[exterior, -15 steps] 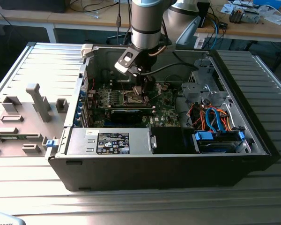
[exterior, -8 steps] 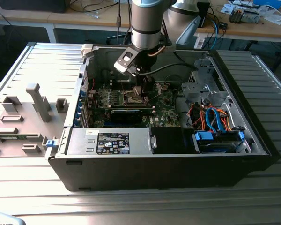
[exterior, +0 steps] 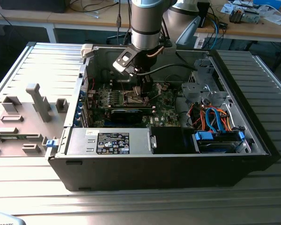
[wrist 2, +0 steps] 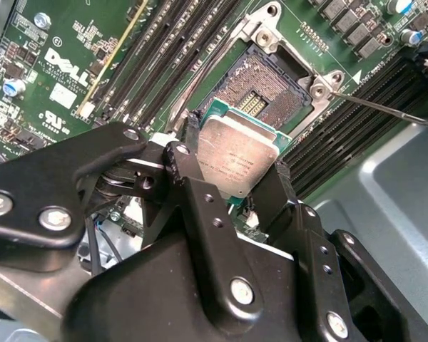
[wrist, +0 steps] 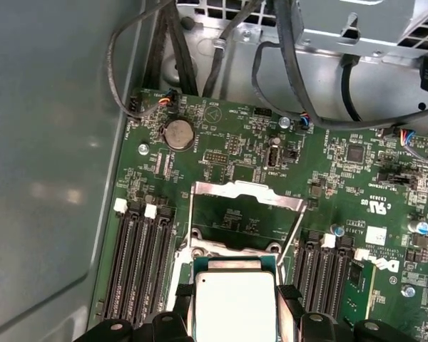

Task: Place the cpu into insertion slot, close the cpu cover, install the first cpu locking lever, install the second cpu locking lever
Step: 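Place the cpu into insertion slot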

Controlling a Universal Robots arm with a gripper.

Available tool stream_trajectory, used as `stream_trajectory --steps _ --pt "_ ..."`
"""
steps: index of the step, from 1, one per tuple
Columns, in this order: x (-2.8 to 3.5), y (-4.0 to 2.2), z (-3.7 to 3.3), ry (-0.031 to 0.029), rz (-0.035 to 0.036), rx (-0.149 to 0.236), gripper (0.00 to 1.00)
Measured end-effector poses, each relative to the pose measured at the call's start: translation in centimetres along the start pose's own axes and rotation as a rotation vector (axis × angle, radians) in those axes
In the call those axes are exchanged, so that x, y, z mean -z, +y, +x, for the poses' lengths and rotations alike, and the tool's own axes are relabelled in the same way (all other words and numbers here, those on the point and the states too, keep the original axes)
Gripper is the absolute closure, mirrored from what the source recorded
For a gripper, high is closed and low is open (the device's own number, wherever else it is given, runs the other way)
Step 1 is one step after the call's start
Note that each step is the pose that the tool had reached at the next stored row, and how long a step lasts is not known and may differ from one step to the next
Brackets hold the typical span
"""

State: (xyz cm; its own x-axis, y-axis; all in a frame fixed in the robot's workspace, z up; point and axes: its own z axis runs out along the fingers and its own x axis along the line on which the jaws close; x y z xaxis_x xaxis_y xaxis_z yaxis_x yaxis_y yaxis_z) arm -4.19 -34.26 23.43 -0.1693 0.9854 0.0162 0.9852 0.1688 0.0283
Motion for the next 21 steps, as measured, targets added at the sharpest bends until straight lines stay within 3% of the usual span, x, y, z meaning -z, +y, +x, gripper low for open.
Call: stream_trajectory --steps 11,18,21 --pt "-0.17 0.0 0.05 -0.0016 -0.0009 -0.059 0.46" --pt "-0.32 0.01 0.13 -0.0035 -0.0019 -0.122 0.46" --pt "-0.34 0.01 0.13 -0.0036 -0.002 -0.128 0.46"
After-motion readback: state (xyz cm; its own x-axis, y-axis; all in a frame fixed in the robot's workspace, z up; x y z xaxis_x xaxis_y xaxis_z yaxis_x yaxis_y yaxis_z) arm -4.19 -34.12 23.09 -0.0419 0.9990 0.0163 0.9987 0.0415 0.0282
